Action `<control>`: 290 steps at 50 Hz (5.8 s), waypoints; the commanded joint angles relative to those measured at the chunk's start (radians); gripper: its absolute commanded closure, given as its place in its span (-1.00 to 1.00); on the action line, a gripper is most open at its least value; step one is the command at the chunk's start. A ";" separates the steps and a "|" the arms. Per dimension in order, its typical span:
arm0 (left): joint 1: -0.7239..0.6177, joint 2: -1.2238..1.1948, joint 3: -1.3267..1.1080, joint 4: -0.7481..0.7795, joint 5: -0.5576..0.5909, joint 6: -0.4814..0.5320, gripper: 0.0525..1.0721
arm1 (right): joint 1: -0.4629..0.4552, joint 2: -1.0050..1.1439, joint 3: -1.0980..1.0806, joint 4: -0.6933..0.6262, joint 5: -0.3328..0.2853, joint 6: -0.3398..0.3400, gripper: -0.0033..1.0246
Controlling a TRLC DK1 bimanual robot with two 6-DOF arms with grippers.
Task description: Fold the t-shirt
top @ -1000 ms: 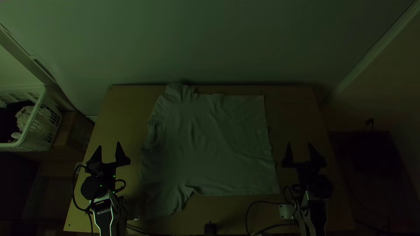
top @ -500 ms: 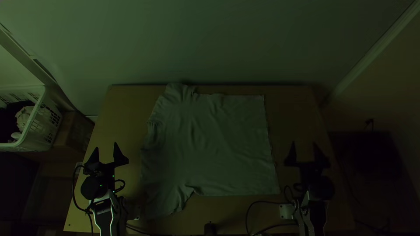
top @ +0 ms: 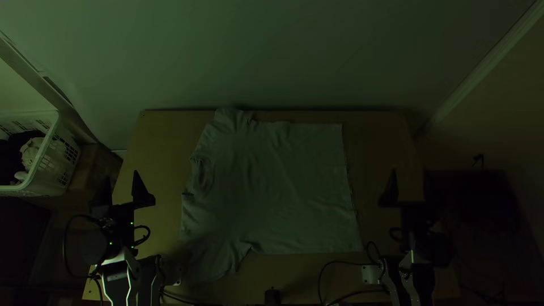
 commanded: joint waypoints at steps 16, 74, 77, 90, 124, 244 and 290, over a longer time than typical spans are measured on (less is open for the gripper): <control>-0.066 0.395 0.439 0.036 0.000 -0.019 -0.92 | 0.016 0.443 0.437 0.047 0.007 0.006 -0.93; -0.235 1.295 1.140 -0.053 -0.016 -0.056 -0.92 | 0.137 1.284 1.209 -0.239 0.027 0.080 -0.93; -0.235 1.349 1.183 -0.069 -0.016 -0.061 -0.91 | 0.132 1.348 1.284 -0.317 0.027 0.096 -0.93; -0.235 1.597 1.427 -0.210 -0.020 -0.127 -0.91 | 0.138 1.546 1.468 -0.493 0.025 0.147 -0.93; -0.256 2.044 1.830 -0.490 -0.011 -0.151 -0.91 | 0.155 2.040 1.924 -0.978 0.027 0.334 -0.90; -0.356 2.238 1.872 -0.656 0.122 0.130 -0.69 | 0.175 2.324 2.028 -1.182 0.085 0.330 0.95; -0.375 2.260 1.862 -0.678 0.084 0.100 0.94 | 0.169 2.262 2.014 -1.187 0.103 0.330 0.95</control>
